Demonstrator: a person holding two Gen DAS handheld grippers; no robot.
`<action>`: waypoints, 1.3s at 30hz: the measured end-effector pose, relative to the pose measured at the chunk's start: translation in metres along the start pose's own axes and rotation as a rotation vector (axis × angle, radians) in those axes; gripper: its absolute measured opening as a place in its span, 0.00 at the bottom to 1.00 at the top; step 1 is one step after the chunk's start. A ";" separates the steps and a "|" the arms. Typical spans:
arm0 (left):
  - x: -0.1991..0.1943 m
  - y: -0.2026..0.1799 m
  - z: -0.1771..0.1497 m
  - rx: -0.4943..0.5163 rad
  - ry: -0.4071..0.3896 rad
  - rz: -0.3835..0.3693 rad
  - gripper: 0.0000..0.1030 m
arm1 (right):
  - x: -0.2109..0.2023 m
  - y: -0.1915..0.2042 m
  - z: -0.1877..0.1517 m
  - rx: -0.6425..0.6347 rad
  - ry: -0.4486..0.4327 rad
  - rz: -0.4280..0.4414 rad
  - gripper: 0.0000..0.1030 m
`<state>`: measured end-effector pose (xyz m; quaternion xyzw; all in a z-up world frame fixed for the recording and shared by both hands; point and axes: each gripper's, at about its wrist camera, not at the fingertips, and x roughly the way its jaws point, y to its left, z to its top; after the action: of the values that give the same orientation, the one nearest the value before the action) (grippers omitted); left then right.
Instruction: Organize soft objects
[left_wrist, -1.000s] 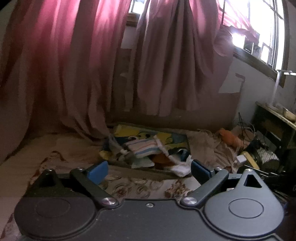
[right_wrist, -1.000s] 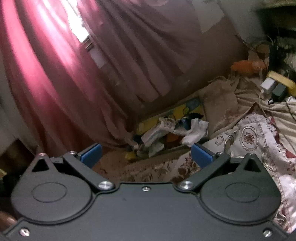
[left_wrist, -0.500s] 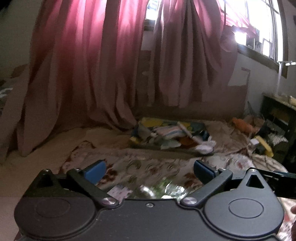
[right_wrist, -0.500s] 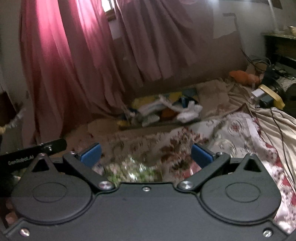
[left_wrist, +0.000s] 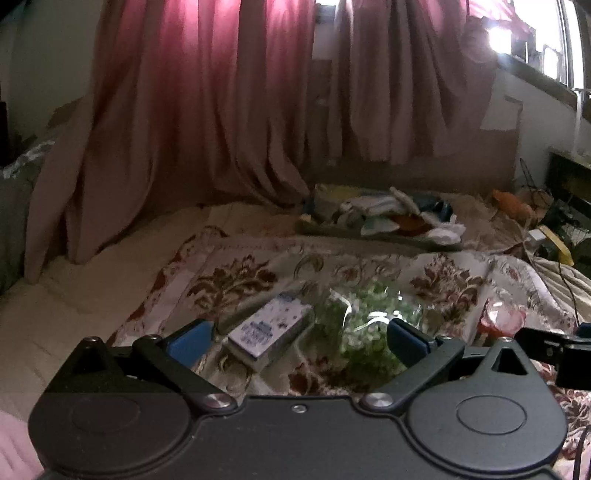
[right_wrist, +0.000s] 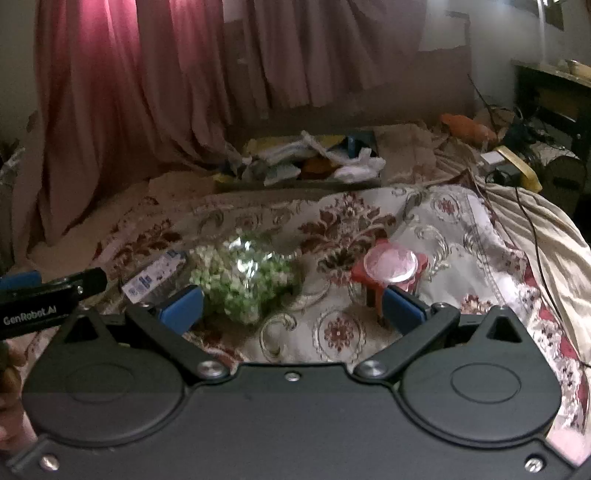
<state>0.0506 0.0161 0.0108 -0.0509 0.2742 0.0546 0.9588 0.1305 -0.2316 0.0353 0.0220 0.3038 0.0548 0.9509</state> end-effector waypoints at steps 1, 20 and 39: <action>0.001 0.001 -0.002 -0.002 0.013 0.004 0.98 | 0.003 -0.001 -0.001 0.000 0.006 -0.001 1.00; 0.023 -0.004 -0.035 0.064 0.190 0.033 0.98 | 0.029 0.002 -0.028 -0.015 0.111 -0.042 1.00; 0.047 0.005 -0.046 0.050 0.181 0.170 0.98 | 0.061 0.006 -0.043 0.043 0.087 -0.023 1.00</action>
<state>0.0654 0.0192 -0.0529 -0.0082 0.3641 0.1240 0.9230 0.1546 -0.2177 -0.0343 0.0366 0.3460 0.0384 0.9367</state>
